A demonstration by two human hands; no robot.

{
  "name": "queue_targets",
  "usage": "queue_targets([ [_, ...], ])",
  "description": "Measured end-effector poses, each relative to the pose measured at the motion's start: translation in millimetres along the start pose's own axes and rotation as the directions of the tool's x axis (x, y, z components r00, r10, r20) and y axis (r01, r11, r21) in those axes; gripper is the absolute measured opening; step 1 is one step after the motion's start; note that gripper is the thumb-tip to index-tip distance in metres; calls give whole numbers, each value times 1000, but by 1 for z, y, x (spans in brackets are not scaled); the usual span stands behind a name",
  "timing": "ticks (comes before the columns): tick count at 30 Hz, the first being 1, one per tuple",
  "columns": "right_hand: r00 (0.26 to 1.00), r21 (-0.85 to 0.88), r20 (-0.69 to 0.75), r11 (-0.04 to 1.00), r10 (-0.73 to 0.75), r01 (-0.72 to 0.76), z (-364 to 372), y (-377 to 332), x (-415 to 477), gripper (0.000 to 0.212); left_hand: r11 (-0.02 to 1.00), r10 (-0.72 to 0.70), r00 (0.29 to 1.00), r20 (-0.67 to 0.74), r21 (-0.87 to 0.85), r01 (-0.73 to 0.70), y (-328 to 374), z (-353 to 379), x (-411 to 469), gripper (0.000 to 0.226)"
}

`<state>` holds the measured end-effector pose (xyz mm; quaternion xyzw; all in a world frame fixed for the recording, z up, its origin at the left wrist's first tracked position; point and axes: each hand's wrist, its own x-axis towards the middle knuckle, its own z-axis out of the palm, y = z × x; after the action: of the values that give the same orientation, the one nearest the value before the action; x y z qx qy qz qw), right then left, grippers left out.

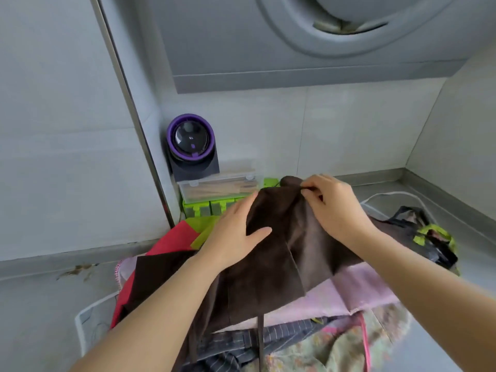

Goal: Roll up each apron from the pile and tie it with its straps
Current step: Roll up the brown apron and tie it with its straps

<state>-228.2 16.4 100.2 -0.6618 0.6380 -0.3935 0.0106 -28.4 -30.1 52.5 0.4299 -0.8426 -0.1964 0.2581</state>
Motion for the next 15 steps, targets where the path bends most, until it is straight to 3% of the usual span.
queue_targets([
  [4,990,124,-85,985,-110,121,-36,-28,19,22,987,5,988,-152,-160,-29,38,-41,25,18],
  [5,989,186,-89,974,-116,131,-41,-30,22,29,982,7,976,-219,-182,-48,46,-52,28,13],
  [9,997,294,-26,953,-69,73,-38,-30,19,55,965,-38,904,-425,-250,-76,68,-98,35,16],
  [13,995,255,-86,964,-52,73,-2,-26,-13,36,948,-68,894,-443,-308,-81,76,-122,35,11],
  [15,1000,265,-2,964,-6,6,16,-27,-24,40,929,-86,890,-447,-359,-91,82,-130,31,11],
])
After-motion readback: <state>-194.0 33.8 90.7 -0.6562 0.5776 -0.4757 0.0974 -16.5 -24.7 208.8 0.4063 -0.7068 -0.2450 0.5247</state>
